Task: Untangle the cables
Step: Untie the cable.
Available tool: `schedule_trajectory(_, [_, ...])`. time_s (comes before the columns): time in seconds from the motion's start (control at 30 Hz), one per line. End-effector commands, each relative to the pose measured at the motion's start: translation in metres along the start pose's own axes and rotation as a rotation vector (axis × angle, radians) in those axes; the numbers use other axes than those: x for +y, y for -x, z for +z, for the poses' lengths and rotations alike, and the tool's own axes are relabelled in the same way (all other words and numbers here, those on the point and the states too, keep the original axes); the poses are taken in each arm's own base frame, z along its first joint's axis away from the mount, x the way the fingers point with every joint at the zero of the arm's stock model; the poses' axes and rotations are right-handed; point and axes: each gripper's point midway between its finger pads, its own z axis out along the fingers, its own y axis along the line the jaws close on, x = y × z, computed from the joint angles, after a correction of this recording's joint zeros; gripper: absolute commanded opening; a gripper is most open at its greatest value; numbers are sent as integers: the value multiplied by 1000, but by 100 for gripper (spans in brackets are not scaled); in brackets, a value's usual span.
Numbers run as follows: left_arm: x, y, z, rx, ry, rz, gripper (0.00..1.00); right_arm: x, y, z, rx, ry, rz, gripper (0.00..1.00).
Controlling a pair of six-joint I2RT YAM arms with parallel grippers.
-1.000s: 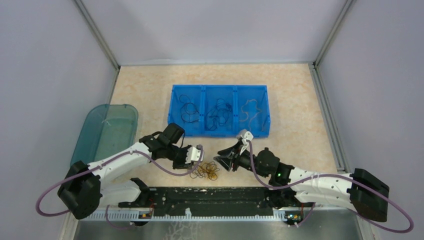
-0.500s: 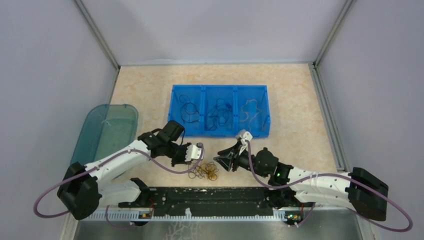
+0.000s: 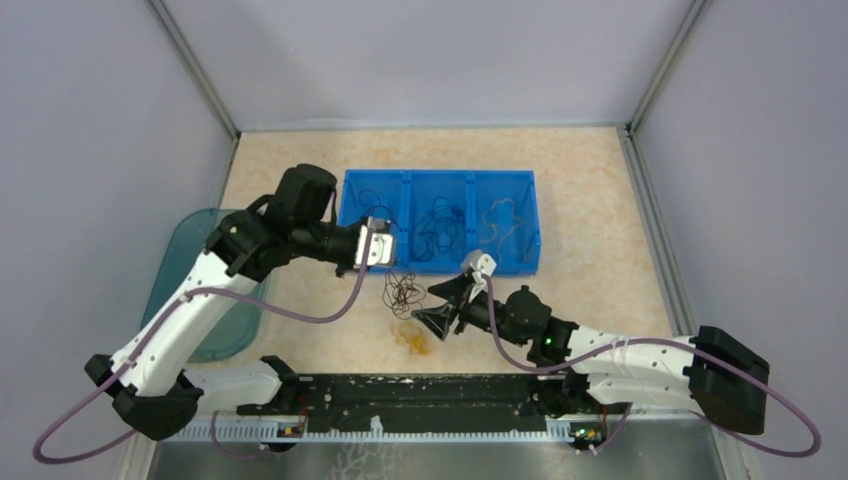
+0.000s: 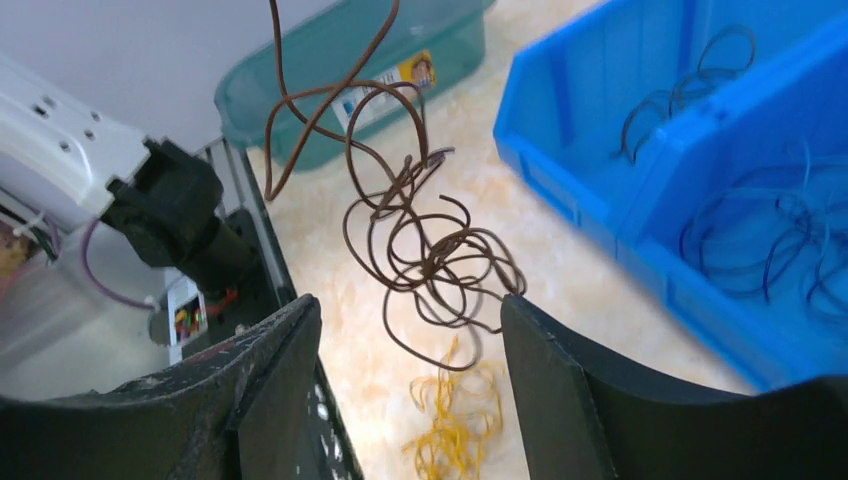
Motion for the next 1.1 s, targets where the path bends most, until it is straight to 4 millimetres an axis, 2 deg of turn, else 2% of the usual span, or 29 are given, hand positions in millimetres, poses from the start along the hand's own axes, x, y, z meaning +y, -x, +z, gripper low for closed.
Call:
schedule_trajectory(0.0, [-9, 33, -17, -71, -53, 11, 0, 25, 68, 18, -179, 70, -54, 69])
schedule_trajectory(0.2, [1, 68, -37, -153, 3, 74, 0, 37, 106, 27, -285, 98, -52, 72])
schedule_trajectory(0.37, [-6, 67, -36, -170, -15, 51, 0, 46, 139, 34, -361, 113, -72, 74])
schedule_trajectory(0.47, [-8, 67, -34, -181, -17, 35, 0, 55, 141, 45, -351, 151, -83, 72])
schedule_trajectory(0.57, [-8, 76, -37, -213, -20, 24, 0, 58, 133, 56, -320, 177, -82, 64])
schedule_trajectory(0.7, [-4, 97, -47, -268, -10, 35, 0, 55, 113, 65, -287, 182, -38, 57])
schedule_trajectory(1.07, [11, 164, -87, -419, 54, 121, 1, 40, 59, 60, -214, 167, 53, 35])
